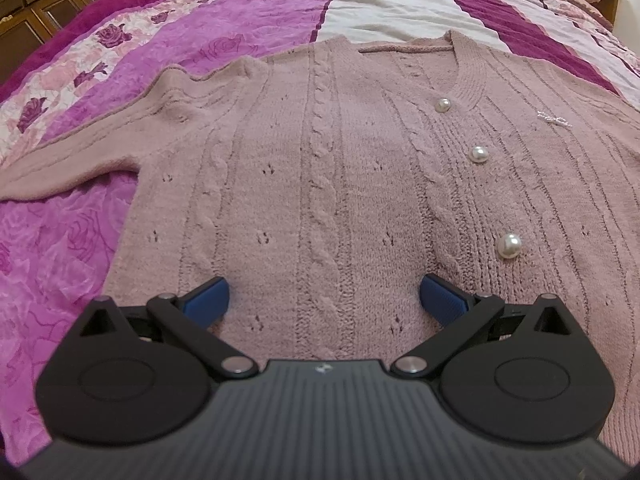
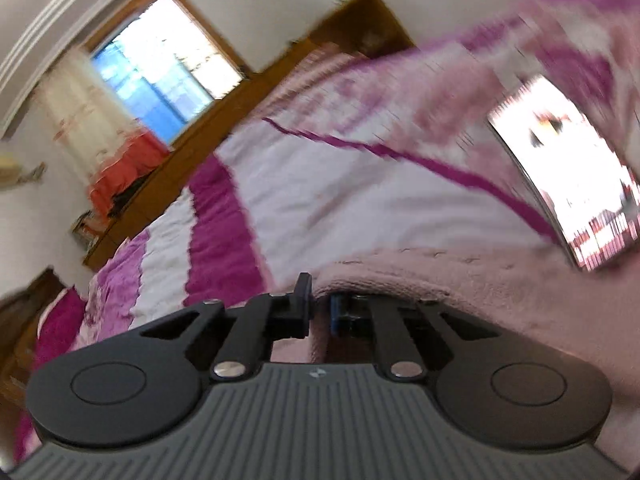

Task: Fold small clothes
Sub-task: 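Move the right gripper to a sleeve cuff and close on it, then carry the held sleeve across the cardigan front and open the right gripper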

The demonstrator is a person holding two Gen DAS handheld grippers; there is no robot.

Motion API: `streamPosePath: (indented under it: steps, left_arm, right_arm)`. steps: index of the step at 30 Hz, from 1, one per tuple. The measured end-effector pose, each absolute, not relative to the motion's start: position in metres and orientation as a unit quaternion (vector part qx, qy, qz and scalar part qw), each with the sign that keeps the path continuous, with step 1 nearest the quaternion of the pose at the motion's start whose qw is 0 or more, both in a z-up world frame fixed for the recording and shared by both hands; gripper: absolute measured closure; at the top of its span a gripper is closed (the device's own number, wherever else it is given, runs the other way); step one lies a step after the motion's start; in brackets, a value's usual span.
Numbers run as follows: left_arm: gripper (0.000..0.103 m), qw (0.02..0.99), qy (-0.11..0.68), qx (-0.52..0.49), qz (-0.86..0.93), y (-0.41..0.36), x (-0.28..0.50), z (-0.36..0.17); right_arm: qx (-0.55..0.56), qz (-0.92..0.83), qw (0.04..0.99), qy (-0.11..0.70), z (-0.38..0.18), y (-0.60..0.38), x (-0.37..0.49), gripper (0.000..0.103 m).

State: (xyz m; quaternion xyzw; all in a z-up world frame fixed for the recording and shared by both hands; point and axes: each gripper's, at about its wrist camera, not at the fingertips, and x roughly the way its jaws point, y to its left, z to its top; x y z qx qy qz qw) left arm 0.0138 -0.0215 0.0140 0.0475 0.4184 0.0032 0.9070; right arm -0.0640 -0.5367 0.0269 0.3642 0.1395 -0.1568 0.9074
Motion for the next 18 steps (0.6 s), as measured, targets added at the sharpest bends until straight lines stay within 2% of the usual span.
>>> streamPosePath:
  steps: [18]
  left_arm:
    - [0.000,0.922,0.386,0.028,0.007,0.006,0.014,0.053]
  right_arm:
    - [0.221,-0.055,0.966,0.124,0.123,-0.407,-0.019,0.093]
